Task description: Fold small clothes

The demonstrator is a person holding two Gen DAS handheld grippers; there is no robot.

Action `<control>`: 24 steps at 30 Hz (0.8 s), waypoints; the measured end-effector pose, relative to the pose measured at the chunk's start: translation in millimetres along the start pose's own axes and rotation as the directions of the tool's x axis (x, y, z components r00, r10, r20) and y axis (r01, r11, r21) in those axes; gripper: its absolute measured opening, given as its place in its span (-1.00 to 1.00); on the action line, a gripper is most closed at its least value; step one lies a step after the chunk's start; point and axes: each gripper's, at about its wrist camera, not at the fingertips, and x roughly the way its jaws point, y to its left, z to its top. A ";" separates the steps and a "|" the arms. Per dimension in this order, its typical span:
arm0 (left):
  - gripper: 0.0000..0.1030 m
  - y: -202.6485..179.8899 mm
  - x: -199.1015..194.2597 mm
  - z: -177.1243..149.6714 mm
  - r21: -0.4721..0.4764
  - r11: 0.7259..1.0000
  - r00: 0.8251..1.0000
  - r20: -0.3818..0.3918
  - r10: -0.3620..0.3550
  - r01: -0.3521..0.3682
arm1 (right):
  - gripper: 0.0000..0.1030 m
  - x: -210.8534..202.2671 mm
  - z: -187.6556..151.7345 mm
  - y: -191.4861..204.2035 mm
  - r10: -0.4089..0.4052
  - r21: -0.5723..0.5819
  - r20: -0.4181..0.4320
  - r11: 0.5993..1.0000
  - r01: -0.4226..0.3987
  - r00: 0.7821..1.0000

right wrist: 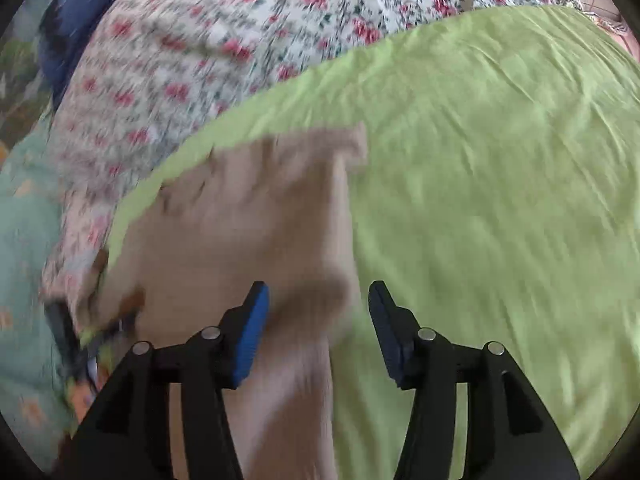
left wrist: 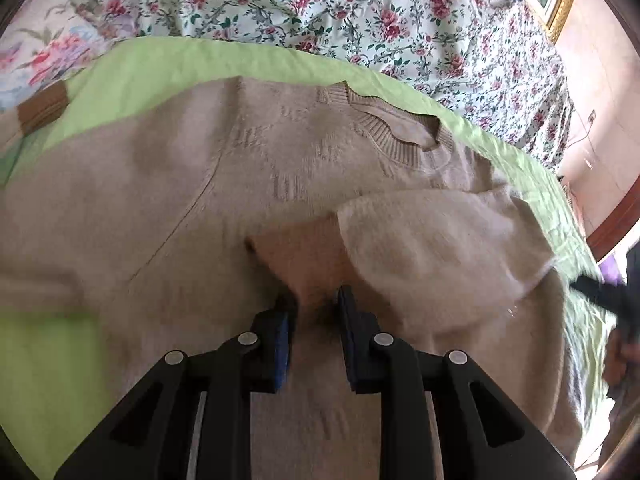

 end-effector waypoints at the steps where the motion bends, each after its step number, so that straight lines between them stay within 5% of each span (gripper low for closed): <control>1: -0.56 0.2 -8.2 -6.5 -0.003 1.000 1.000 0.003 -0.005 0.005 | 0.04 -6.6 -12.9 -4.0 0.003 -0.007 -0.008 1.000 -0.003 1.000; 7: -0.45 5.6 -57.5 -47.0 -0.025 0.999 1.000 0.014 -0.020 0.020 | 0.04 -43.5 -99.3 -22.8 -0.019 -0.038 -0.089 0.999 0.016 0.996; 13: -0.38 20.1 -102.0 -58.2 -0.050 0.999 0.999 0.054 -0.005 0.008 | 0.04 -47.2 -132.3 -16.4 -0.036 -0.054 -0.116 0.998 0.029 0.993; 17: 0.08 43.7 -128.8 -38.8 -0.054 0.995 0.990 0.111 0.090 -0.085 | 0.01 -43.5 -132.5 -8.5 -0.045 -0.067 -0.123 0.997 0.037 0.991; 19: 0.11 58.1 -138.1 -24.7 -0.052 0.987 0.979 0.133 0.156 -0.150 | -0.89 -37.6 -137.1 -2.9 -0.053 -0.087 -0.154 0.995 0.040 0.987; 24: 0.45 97.6 -147.7 16.9 -0.054 0.959 0.944 0.169 0.284 -0.279 | -0.89 -62.2 -142.4 -8.4 -0.081 -0.097 -0.138 0.993 0.068 0.987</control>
